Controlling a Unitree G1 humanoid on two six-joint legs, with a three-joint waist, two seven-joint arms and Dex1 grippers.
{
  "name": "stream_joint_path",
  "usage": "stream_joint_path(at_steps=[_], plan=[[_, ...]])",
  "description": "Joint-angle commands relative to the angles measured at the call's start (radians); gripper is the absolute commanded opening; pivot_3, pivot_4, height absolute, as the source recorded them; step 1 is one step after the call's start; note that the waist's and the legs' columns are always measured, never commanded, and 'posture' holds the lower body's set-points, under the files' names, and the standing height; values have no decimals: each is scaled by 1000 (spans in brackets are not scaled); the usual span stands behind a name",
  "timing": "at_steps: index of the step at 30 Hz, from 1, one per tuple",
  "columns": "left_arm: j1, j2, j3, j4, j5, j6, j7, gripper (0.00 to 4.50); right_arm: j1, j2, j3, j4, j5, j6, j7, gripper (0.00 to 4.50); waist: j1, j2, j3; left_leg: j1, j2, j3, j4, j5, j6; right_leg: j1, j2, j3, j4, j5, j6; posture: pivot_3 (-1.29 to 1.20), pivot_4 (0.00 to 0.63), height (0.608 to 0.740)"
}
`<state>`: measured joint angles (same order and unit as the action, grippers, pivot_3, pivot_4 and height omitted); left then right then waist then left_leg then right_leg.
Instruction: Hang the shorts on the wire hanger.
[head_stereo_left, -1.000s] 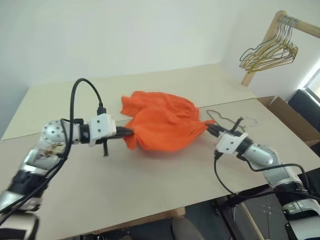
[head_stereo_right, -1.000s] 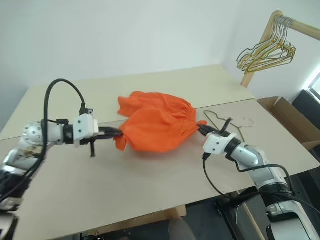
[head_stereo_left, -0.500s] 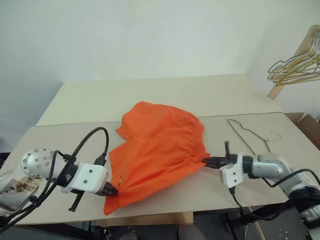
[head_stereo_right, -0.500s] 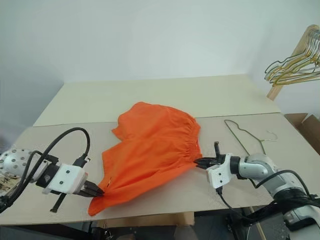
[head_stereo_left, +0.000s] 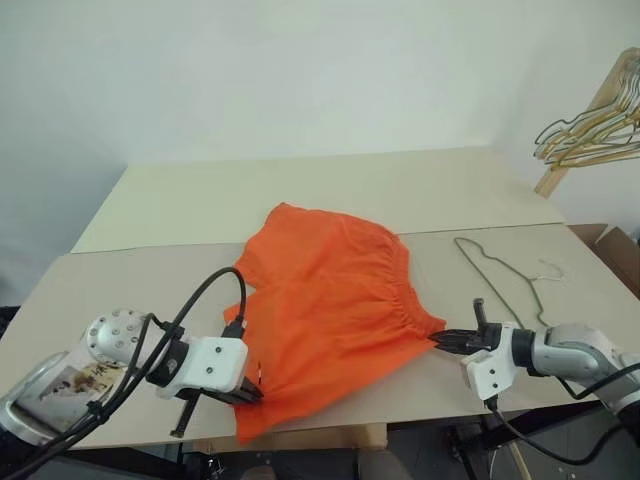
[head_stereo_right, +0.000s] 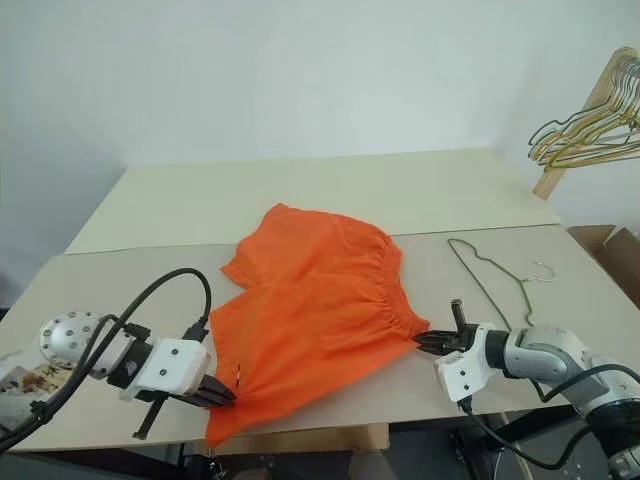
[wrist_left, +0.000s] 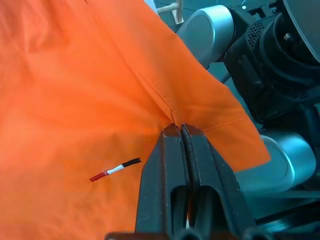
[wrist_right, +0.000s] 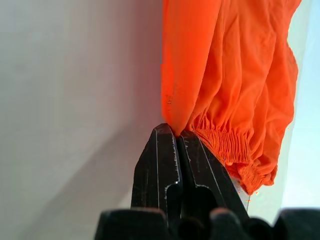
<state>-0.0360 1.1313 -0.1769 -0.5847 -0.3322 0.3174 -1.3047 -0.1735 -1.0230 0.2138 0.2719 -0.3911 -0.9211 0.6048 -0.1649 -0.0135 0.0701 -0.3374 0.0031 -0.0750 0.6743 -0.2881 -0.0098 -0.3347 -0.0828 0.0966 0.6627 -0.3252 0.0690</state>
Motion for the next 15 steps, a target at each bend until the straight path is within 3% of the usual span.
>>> stream_joint_path(at_steps=[1,8,11,15], plan=[[88,-1,-2,-12,48,-79,11,1010,30,-41,-54,-42,22,28,-2,513,-4,1,2,0,0,0,0,0,0,0,0,0,0,0,0,-179,65,740],[198,-8,77,116,113,-269,31,3225,199,-131,-124,-157,102,76,36,2758,2,0,5,0,2,1,0,-1,2,1,1,0,-1,-1,-1,-161,60,740],[118,-16,124,246,101,-336,17,3225,337,-192,-227,-264,261,191,96,2758,22,-1,6,0,2,1,0,-1,2,1,1,-1,-1,-1,-2,-154,61,740],[-98,-114,170,381,-1,-291,32,3225,484,-152,-438,-430,542,570,140,2758,40,-4,9,0,2,1,0,-2,2,2,1,-2,-1,-1,-2,-154,64,740]])
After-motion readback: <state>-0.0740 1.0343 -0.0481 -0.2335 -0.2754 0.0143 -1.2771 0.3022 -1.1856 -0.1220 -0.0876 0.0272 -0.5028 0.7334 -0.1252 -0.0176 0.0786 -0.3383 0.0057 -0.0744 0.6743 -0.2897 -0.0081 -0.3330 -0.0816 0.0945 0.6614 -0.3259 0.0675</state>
